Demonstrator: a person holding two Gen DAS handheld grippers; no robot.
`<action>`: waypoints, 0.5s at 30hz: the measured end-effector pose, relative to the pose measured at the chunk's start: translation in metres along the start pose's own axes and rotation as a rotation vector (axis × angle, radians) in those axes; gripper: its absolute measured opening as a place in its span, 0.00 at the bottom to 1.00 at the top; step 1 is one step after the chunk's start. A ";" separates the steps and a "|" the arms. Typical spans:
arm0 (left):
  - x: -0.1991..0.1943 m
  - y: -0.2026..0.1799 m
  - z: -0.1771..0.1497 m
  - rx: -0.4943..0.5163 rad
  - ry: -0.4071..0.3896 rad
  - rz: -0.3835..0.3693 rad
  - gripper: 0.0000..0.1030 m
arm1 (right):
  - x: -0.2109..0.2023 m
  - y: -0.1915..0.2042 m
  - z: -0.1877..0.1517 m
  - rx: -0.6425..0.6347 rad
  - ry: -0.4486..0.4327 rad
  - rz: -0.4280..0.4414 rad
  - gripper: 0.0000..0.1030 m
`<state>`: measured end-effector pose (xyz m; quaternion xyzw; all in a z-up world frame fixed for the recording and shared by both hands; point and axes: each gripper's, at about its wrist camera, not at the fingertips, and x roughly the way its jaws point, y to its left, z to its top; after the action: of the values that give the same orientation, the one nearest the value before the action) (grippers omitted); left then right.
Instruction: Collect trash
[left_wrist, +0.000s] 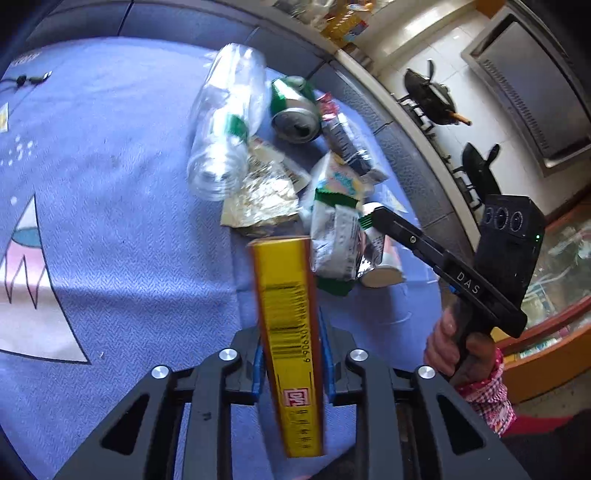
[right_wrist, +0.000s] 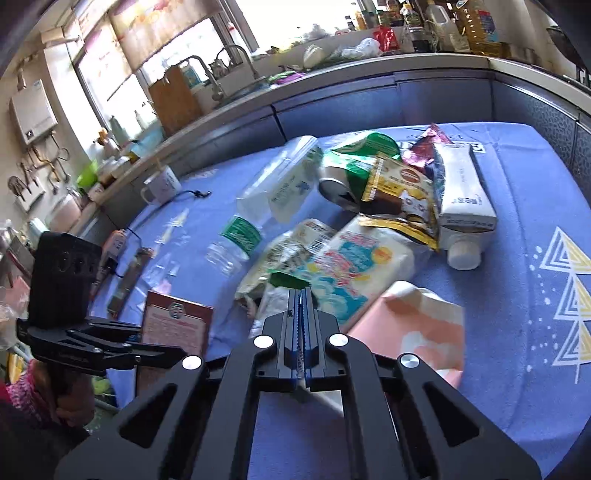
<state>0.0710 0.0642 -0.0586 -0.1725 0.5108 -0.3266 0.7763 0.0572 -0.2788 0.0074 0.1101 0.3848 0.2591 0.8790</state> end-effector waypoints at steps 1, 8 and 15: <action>-0.006 -0.003 0.000 0.013 -0.012 -0.018 0.22 | -0.012 0.005 0.002 0.000 -0.033 0.015 0.02; -0.024 -0.033 0.011 0.089 -0.067 -0.083 0.22 | -0.078 -0.013 0.012 0.055 -0.211 -0.002 0.02; 0.015 -0.099 0.042 0.204 -0.004 -0.139 0.22 | -0.139 -0.092 0.006 0.198 -0.329 -0.116 0.02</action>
<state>0.0808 -0.0206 0.0083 -0.1284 0.4601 -0.4296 0.7663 0.0166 -0.4314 0.0618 0.2142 0.2655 0.1473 0.9284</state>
